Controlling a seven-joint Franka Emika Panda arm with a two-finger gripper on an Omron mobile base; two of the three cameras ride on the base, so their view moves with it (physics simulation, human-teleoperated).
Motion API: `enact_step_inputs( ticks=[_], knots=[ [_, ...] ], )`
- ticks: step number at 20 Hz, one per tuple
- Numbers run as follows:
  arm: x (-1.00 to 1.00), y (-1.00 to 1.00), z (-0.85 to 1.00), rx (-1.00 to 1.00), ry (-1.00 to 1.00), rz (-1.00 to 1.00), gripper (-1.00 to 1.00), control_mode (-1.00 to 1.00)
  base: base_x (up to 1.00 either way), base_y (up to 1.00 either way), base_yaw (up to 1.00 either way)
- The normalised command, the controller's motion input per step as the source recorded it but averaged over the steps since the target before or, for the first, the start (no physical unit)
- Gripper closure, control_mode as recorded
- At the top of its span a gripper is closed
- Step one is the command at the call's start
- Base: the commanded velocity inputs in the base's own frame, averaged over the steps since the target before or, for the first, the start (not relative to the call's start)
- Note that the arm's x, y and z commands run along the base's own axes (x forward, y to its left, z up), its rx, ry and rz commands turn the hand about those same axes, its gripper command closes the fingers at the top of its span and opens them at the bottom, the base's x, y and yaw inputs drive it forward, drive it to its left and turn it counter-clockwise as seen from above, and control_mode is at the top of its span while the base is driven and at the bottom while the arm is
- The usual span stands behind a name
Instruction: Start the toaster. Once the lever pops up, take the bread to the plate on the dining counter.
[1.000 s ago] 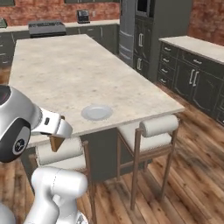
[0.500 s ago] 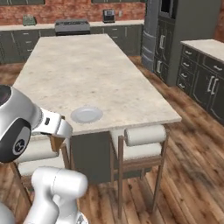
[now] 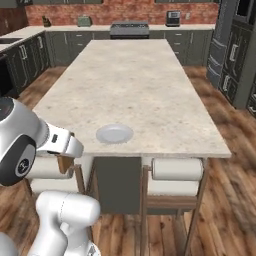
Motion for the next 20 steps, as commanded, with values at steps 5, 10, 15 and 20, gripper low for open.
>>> enact_step_inputs(
  ticks=[5, 10, 15, 20],
  knots=[
    [0.0, 0.0, 0.0, 0.0, 0.0, 0.0, 1.0, 1.0, 0.23, -0.44, 0.36],
    [0.0, 0.0, 0.0, 0.0, 0.0, 0.0, 1.0, 1.0, 0.36, -0.36, 0.07],
    [0.0, 0.0, 0.0, 0.0, 0.0, 0.0, 1.0, 1.0, 0.55, -0.35, 0.0],
    [0.0, 0.0, 0.0, 0.0, 0.0, 0.0, 1.0, 1.0, 0.55, -0.29, 0.0]
  ],
)
